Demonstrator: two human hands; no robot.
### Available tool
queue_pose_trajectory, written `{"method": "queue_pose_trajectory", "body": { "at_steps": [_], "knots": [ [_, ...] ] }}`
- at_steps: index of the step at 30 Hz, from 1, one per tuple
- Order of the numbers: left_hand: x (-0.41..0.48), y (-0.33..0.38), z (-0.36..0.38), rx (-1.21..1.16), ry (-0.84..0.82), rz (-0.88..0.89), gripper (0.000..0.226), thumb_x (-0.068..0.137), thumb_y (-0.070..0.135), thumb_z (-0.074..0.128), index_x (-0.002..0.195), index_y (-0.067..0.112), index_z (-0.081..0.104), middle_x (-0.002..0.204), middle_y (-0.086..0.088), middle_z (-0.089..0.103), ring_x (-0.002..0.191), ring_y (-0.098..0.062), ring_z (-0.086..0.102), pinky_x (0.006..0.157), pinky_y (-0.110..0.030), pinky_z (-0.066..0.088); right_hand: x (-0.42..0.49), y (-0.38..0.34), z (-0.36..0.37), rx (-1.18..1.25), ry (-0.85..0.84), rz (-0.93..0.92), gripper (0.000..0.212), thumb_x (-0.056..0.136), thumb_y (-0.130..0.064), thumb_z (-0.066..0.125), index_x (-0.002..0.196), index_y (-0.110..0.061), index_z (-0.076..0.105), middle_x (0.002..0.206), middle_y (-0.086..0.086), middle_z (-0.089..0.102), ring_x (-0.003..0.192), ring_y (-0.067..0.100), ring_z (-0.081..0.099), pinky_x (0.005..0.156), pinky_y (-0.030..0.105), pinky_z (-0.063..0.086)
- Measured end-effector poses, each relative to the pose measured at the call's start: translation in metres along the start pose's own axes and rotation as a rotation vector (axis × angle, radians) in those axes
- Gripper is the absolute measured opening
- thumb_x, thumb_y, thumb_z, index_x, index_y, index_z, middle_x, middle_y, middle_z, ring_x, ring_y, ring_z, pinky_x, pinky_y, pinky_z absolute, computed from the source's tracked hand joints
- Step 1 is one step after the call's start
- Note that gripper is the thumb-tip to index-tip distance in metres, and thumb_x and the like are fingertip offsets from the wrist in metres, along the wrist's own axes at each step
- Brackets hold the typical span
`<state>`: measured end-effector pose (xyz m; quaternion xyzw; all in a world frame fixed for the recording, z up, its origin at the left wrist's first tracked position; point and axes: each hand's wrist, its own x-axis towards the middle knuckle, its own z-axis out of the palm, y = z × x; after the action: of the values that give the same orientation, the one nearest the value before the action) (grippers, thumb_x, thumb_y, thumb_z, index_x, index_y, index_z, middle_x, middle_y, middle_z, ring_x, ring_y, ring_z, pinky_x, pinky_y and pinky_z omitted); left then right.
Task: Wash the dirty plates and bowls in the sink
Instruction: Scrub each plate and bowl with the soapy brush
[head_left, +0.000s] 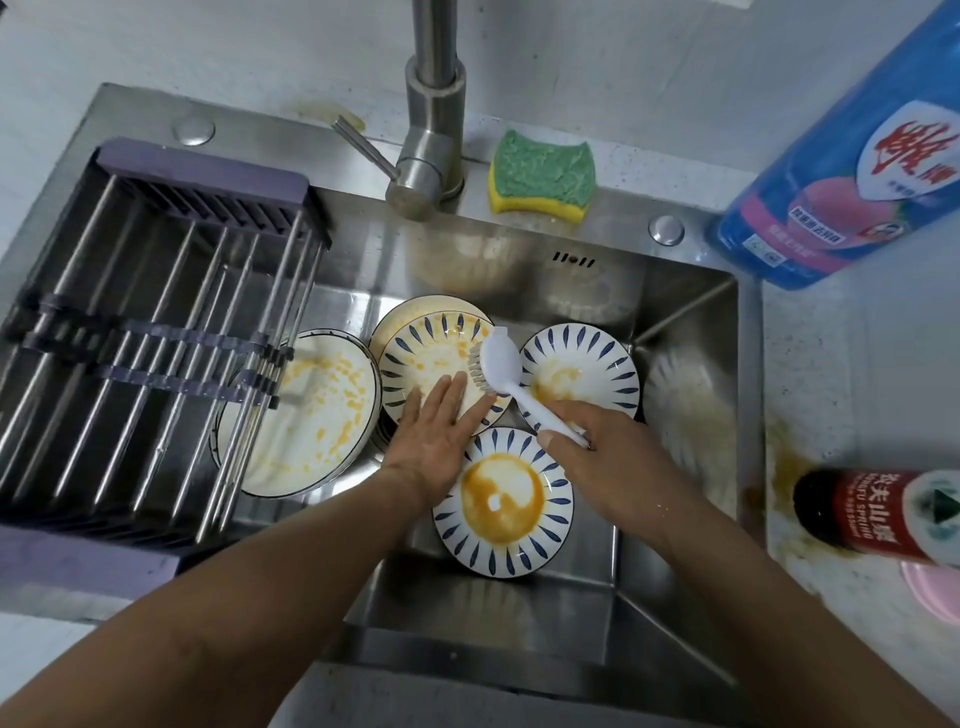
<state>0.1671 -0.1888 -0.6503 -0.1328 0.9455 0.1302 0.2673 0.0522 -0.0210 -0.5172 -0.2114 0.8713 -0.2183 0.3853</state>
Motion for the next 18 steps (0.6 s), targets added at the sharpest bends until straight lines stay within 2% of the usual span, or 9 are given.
{"method": "queue_pose_trajectory", "body": {
  "at_steps": [4, 6, 8, 10, 12, 14, 16, 18],
  "knots": [
    [0.004, -0.007, 0.009, -0.025, 0.039, -0.043, 0.070, 0.109, 0.033, 0.028, 0.157, 0.036, -0.023, 0.166, -0.011, -0.027, 0.153, -0.028, -0.027, 0.125, -0.053, -0.009, 0.003, 0.003, 0.002, 0.005, 0.001, 0.016, 0.036, 0.099, -0.046, 0.054, 0.134, -0.041, 0.059, 0.114, -0.011, 0.069, 0.099, 0.013, 0.065, 0.092, 0.036, 0.052],
    [0.003, -0.007, 0.008, -0.115, 0.058, -0.073, 0.072, 0.109, 0.040, 0.032, 0.159, 0.036, -0.019, 0.166, -0.011, -0.027, 0.152, -0.027, -0.028, 0.126, -0.051, -0.010, 0.003, 0.002, 0.003, 0.006, 0.004, 0.026, 0.035, 0.100, -0.046, 0.052, 0.133, -0.038, 0.059, 0.112, -0.008, 0.070, 0.098, 0.017, 0.065, 0.092, 0.037, 0.052],
    [-0.004, -0.001, 0.002, -0.201, 0.086, -0.058, 0.084, 0.105, 0.044, 0.045, 0.160, 0.035, -0.018, 0.166, -0.008, -0.027, 0.151, -0.025, -0.030, 0.125, -0.044, -0.015, 0.003, -0.002, 0.002, 0.039, 0.018, 0.045, 0.026, 0.102, -0.044, 0.048, 0.122, -0.035, 0.062, 0.099, -0.007, 0.070, 0.089, 0.016, 0.065, 0.085, 0.035, 0.052],
    [-0.012, 0.008, -0.011, -0.335, 0.167, -0.033, 0.090, 0.101, 0.035, 0.057, 0.162, 0.033, -0.010, 0.169, -0.004, -0.022, 0.153, -0.021, -0.026, 0.124, -0.037, -0.013, 0.001, -0.008, 0.000, 0.213, 0.034, 0.057, 0.021, 0.104, -0.041, 0.046, 0.106, -0.029, 0.063, 0.078, -0.006, 0.067, 0.068, 0.013, 0.061, 0.066, 0.031, 0.050],
    [-0.020, 0.019, -0.032, -0.546, 0.301, -0.026, 0.083, 0.099, 0.020, 0.060, 0.163, 0.030, 0.008, 0.171, -0.003, -0.002, 0.157, -0.019, -0.008, 0.125, -0.030, -0.003, -0.008, -0.015, -0.006, 0.382, 0.059, 0.051, 0.022, 0.105, -0.036, 0.045, 0.099, -0.025, 0.063, 0.064, 0.000, 0.062, 0.053, 0.013, 0.053, 0.051, 0.029, 0.042],
    [-0.029, 0.031, -0.062, -0.726, 0.433, -0.019, 0.067, 0.099, 0.012, 0.056, 0.159, 0.025, 0.029, 0.165, -0.003, 0.028, 0.154, -0.019, 0.020, 0.125, -0.026, 0.015, -0.020, -0.022, -0.013, 0.508, 0.108, 0.029, 0.024, 0.106, -0.029, 0.042, 0.098, -0.021, 0.063, 0.061, 0.003, 0.058, 0.049, 0.015, 0.049, 0.046, 0.026, 0.037],
    [-0.037, 0.038, -0.096, -0.874, 0.546, -0.013, 0.051, 0.100, 0.010, 0.054, 0.149, 0.024, 0.047, 0.147, 0.003, 0.053, 0.137, -0.011, 0.046, 0.117, -0.027, 0.036, -0.034, -0.031, -0.021, 0.603, 0.172, -0.003, 0.026, 0.106, -0.020, 0.038, 0.098, -0.013, 0.062, 0.064, 0.006, 0.056, 0.049, 0.018, 0.046, 0.043, 0.023, 0.035],
    [-0.046, 0.044, -0.140, -0.989, 0.632, 0.004, 0.038, 0.103, 0.015, 0.054, 0.139, 0.025, 0.057, 0.120, 0.010, 0.067, 0.112, -0.001, 0.060, 0.099, -0.022, 0.048, -0.051, -0.043, -0.033, 0.685, 0.266, -0.044, 0.025, 0.105, -0.015, 0.035, 0.099, -0.007, 0.058, 0.065, 0.007, 0.053, 0.049, 0.019, 0.044, 0.040, 0.023, 0.034]
  ]
}}
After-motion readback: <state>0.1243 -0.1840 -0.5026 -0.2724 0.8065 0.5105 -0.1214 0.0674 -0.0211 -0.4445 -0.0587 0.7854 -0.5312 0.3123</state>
